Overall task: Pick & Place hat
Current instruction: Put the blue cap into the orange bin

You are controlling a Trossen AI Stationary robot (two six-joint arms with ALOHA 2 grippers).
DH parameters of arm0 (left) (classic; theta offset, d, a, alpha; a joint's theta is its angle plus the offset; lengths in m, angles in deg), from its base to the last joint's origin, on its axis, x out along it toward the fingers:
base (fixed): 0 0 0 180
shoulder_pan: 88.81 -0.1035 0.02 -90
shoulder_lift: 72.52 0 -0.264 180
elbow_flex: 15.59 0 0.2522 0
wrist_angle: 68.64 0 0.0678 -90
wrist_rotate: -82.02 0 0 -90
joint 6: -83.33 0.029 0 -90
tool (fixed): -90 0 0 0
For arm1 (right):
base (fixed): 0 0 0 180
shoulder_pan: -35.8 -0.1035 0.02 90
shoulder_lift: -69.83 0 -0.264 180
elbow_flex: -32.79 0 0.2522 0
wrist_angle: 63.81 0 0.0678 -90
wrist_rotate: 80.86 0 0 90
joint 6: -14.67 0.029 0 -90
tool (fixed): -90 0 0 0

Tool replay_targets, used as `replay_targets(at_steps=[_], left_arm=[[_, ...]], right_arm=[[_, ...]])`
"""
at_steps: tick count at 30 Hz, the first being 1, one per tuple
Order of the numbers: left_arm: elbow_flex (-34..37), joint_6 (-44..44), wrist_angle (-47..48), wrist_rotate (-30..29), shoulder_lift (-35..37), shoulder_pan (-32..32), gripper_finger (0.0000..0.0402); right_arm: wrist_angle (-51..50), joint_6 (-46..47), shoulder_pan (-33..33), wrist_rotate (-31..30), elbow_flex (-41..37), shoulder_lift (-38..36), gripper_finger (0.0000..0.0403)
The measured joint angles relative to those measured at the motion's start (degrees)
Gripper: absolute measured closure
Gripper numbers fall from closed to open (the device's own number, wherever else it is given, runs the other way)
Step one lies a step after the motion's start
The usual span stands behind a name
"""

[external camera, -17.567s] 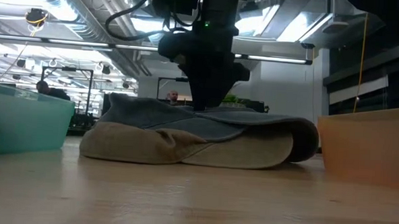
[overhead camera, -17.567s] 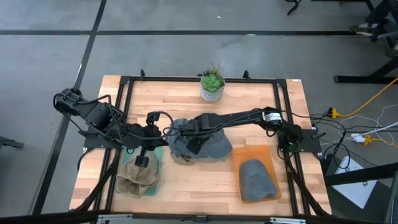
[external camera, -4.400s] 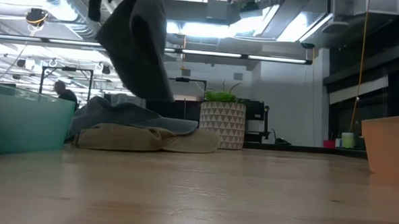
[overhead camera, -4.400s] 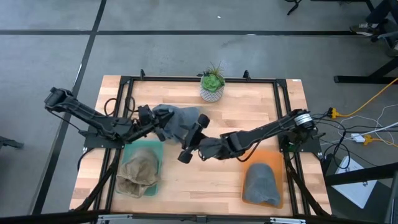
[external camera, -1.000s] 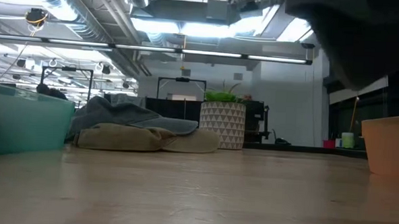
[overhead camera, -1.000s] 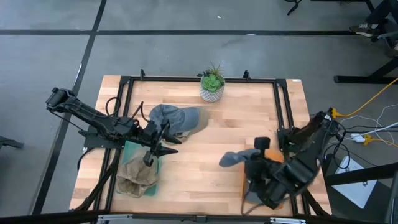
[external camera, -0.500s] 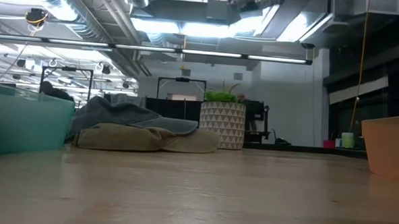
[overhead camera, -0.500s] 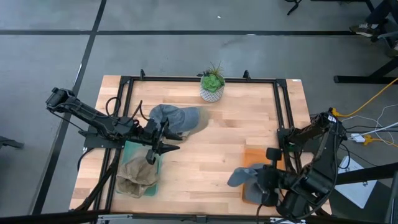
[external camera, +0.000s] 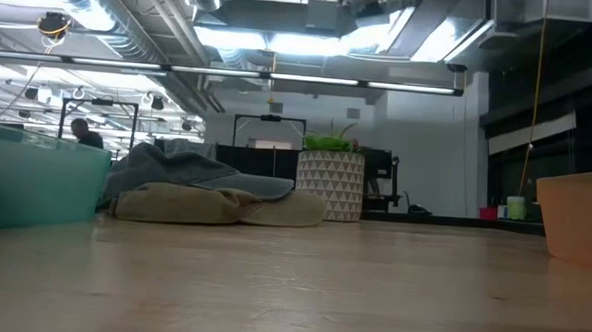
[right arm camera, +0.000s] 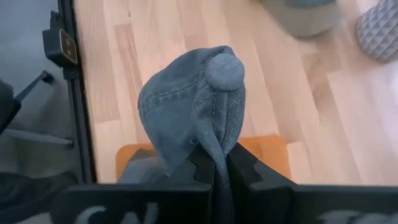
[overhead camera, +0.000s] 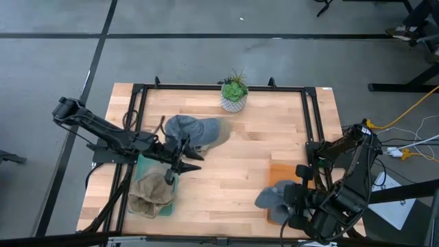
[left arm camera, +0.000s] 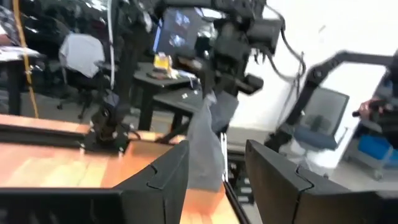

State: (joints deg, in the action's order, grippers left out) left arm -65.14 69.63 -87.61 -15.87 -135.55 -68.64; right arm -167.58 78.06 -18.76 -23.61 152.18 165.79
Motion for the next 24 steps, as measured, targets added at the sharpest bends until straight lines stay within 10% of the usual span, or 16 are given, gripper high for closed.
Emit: replay_targets(at_steps=[11,24], left_arm=[[0.04,0.29,-0.03,4.51,-3.01,-1.64,0.0281],[0.04,0.99,-0.04,4.58,-2.99,-1.62,0.0285]], right_arm=[[0.00,-14.46,0.87,2.44,-0.08,2.81,0.0394],[-0.09,-8.34,0.81,7.28,-12.61,3.41,0.0394]])
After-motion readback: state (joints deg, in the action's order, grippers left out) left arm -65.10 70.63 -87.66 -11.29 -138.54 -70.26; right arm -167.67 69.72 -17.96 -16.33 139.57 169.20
